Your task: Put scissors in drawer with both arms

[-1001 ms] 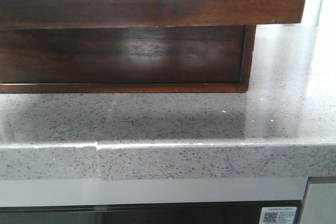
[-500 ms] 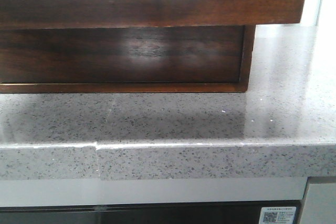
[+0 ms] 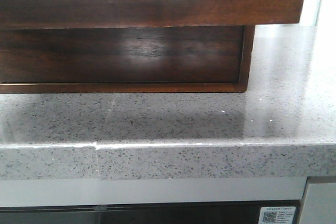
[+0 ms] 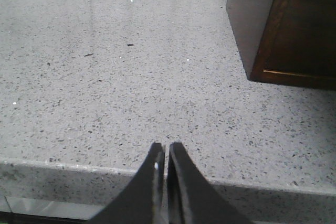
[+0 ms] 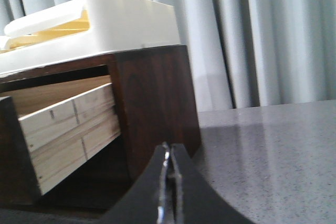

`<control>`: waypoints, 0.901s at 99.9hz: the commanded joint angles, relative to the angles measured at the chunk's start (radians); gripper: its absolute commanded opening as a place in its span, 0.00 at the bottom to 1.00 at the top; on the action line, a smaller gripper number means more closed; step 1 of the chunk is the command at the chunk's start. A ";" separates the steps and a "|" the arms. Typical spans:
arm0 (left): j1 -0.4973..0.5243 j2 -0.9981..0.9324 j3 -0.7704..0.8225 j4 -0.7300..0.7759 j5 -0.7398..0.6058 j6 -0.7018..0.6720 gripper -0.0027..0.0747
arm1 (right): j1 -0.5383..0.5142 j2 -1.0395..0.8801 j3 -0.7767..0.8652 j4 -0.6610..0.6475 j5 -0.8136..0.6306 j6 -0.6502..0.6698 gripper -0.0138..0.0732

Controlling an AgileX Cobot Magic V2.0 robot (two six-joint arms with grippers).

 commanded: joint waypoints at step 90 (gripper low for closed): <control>0.000 -0.028 0.019 -0.009 -0.060 -0.007 0.01 | -0.198 -0.113 0.029 0.191 0.456 -0.311 0.11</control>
